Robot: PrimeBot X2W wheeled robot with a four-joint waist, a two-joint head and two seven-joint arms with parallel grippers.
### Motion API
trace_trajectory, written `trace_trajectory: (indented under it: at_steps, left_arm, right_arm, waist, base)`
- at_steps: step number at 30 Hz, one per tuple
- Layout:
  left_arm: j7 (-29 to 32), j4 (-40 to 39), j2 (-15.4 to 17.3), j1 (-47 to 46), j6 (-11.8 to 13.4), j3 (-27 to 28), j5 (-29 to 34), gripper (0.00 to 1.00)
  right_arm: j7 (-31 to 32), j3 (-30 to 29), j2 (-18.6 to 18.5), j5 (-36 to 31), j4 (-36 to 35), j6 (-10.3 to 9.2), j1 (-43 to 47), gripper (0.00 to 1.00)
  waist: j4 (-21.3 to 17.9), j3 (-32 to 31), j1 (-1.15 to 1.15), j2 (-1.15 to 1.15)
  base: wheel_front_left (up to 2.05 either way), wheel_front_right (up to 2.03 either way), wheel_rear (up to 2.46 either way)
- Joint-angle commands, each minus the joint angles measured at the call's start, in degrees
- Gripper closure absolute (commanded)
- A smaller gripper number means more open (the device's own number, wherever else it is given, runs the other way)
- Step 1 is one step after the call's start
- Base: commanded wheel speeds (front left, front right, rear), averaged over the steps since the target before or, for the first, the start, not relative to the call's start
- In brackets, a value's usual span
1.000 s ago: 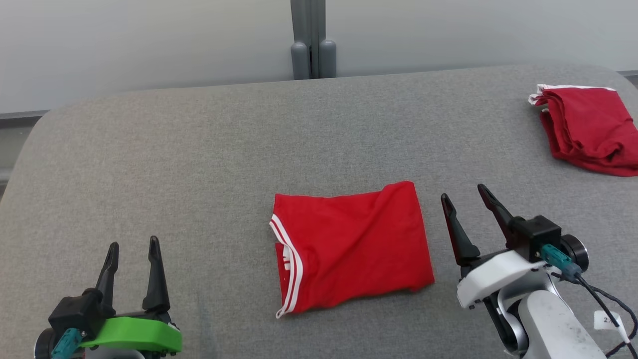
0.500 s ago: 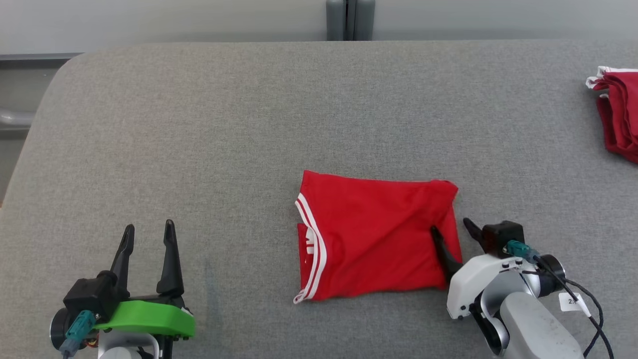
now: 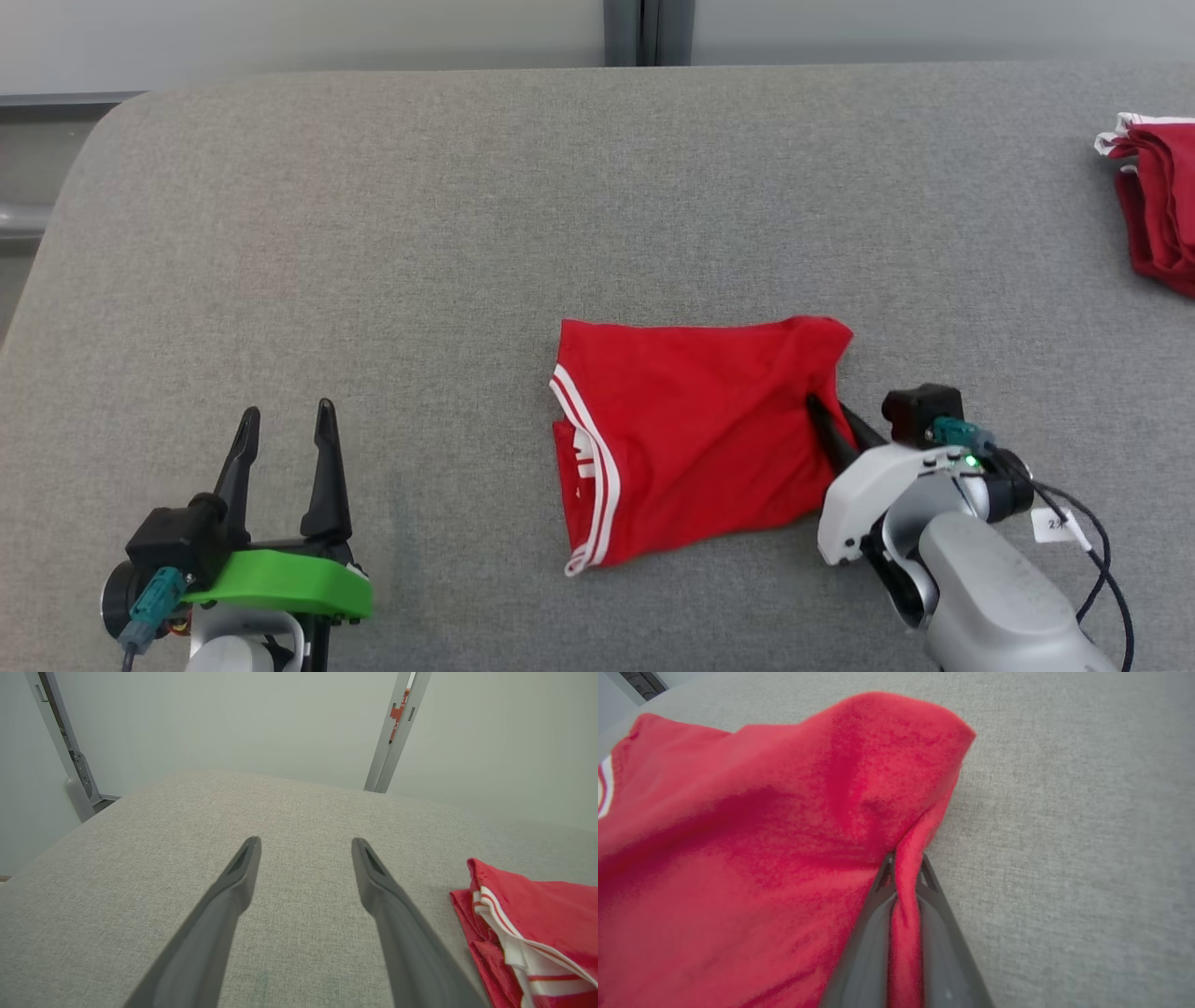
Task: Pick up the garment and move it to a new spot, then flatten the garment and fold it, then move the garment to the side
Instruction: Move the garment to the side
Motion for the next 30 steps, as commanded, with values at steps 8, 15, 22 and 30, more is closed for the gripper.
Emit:
trace_trajectory:
  at_steps: [8,15,22,30]
  left_arm:
    - [-0.16,-1.05,-0.01,-3.66,-0.20,-1.76,-1.45,0.00]
    - [-0.16,-2.55,0.00,-8.04,-0.15,-3.23,-1.57,0.00]
    - [-0.15,-4.37,0.04,-11.66,-0.18,-3.28,0.45,0.00]
    - [-0.15,-5.69,1.28,-13.63,-0.20,-3.96,3.03,0.00]
  right_arm:
    - [1.54,1.85,-6.15,2.00,-1.72,-0.08,-10.78,1.00]
    - [5.07,2.17,-15.18,2.70,-5.00,-0.09,-20.92,1.00]
    - [8.36,-0.54,-25.24,4.39,-10.24,-0.08,-27.20,1.00]
    - [14.03,-5.76,-35.31,6.35,-17.01,-0.08,-28.72,1.00]
  waist:
    - [-0.63,4.72,0.00,0.00]
    - [-3.25,13.34,0.00,0.00]
    - [-8.07,20.40,0.00,0.00]
    - [-11.94,22.86,0.00,0.00]
  base:
    - [0.00,0.00,0.00]
    - [0.00,0.00,0.00]
    - [0.00,0.00,0.00]
    - [0.00,0.00,0.00]
